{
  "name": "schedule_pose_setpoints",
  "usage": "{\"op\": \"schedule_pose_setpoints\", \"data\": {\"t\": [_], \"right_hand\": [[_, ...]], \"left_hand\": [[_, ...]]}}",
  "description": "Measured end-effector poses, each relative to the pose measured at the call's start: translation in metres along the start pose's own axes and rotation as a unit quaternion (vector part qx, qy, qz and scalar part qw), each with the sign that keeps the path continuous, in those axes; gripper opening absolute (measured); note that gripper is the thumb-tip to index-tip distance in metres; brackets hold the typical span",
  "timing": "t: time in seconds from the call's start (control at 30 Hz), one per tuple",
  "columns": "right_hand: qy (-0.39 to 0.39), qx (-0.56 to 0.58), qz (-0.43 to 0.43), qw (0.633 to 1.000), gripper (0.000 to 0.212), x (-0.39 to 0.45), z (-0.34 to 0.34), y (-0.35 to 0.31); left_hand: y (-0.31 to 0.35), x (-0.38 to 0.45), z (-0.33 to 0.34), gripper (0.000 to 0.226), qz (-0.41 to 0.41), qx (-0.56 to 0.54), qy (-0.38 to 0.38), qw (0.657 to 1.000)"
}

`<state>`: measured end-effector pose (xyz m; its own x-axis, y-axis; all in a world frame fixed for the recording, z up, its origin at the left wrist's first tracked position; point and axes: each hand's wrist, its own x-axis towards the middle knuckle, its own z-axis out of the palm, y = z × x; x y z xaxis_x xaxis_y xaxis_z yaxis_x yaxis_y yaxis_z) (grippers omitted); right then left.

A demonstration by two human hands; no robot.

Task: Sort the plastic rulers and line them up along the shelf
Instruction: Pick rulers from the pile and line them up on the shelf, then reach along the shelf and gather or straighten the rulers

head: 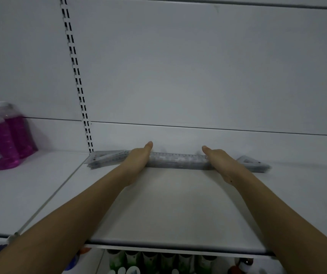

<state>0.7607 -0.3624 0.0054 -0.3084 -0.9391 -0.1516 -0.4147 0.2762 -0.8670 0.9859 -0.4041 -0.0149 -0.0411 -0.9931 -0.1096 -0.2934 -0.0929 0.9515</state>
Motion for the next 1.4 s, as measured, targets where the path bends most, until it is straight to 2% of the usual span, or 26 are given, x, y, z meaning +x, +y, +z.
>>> {"op": "schedule_pose_setpoints", "data": {"t": [0.03,0.1,0.17,0.2,0.3,0.37,0.43,0.57,0.7,0.8,0.87,1.0,1.17,1.33,1.4], "right_hand": [[0.019,-0.032,-0.02,0.999,0.046,-0.002,0.0,-0.003],[0.087,-0.086,-0.112,0.986,0.036,-0.004,0.001,-0.014],[0.135,-0.081,-0.221,0.963,0.027,-0.009,0.008,-0.034],[0.13,-0.074,-0.26,0.954,0.027,-0.011,0.016,-0.046],[0.017,-0.12,-0.334,0.935,0.028,-0.014,0.051,-0.085],[-0.077,-0.212,-0.356,0.907,0.038,-0.013,0.082,-0.105],[-0.145,-0.323,-0.363,0.862,0.055,-0.01,0.112,-0.119],[-0.201,-0.466,-0.326,0.798,0.076,0.007,0.159,-0.136],[-0.212,-0.542,-0.293,0.758,0.063,0.015,0.184,-0.138],[-0.208,-0.546,-0.279,0.762,0.055,0.018,0.187,-0.136],[-0.199,-0.533,-0.268,0.777,0.052,0.019,0.186,-0.132],[-0.185,-0.475,-0.268,0.817,0.049,0.019,0.183,-0.123],[-0.184,-0.461,-0.264,0.827,0.065,0.017,0.179,-0.119],[-0.137,-0.457,-0.286,0.831,0.048,0.014,0.181,-0.114],[-0.125,-0.456,-0.28,0.835,0.044,0.013,0.182,-0.114]], "left_hand": [[0.001,-0.006,-0.004,0.05,0.024,0.022,0.002,0.999],[0.001,-0.016,-0.02,0.034,0.108,0.048,0.018,0.993],[0.004,-0.02,-0.049,0.02,0.183,0.07,0.067,0.978],[0.006,-0.018,-0.068,0.015,0.203,0.103,0.1,0.969],[0.008,-0.009,-0.126,0.021,0.187,0.252,0.144,0.939],[0.002,-0.001,-0.155,0.038,0.129,0.32,0.112,0.932],[-0.003,0.007,-0.171,0.051,0.087,0.366,0.074,0.924],[-0.01,0.023,-0.179,0.071,0.075,0.401,-0.015,0.913],[-0.009,0.039,-0.174,0.084,0.084,0.444,-0.09,0.887],[-0.008,0.044,-0.167,0.068,0.123,0.487,-0.118,0.857],[-0.011,0.045,-0.163,0.057,0.145,0.48,-0.126,0.856],[-0.018,0.04,-0.157,0.063,0.168,0.43,-0.164,0.872],[-0.019,0.036,-0.16,0.058,0.189,0.418,-0.16,0.874],[-0.025,0.038,-0.162,0.058,0.196,0.416,-0.142,0.877],[-0.027,0.038,-0.161,0.066,0.206,0.414,-0.137,0.876]]}}
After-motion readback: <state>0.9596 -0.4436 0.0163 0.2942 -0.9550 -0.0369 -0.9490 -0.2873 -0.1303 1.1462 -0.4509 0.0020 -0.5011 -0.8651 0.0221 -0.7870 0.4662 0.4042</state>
